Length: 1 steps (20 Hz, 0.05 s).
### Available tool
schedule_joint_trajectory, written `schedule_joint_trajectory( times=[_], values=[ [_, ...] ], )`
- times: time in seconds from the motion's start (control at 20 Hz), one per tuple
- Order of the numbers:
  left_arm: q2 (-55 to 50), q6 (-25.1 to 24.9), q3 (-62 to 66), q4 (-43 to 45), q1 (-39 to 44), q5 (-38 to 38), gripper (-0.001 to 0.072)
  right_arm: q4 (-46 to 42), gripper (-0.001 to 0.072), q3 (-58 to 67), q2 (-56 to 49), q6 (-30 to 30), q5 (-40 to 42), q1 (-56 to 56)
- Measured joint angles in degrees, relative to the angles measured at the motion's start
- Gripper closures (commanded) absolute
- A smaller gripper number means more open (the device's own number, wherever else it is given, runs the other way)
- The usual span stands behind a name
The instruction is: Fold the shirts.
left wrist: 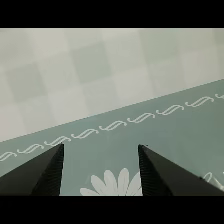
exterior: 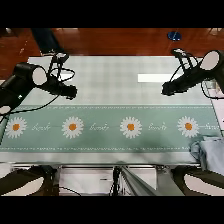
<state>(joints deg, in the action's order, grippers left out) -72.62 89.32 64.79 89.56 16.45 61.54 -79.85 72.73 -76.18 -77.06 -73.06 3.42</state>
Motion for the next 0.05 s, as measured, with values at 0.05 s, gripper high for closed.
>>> schedule_joint_trajectory(
  times=[0.05],
  values=[
    [0.0,0.0,0.0,0.0,0.0,0.0,0.0155,0.0,0.0284,0.0,0.0,0.0,0.0,0.0]
  ],
)
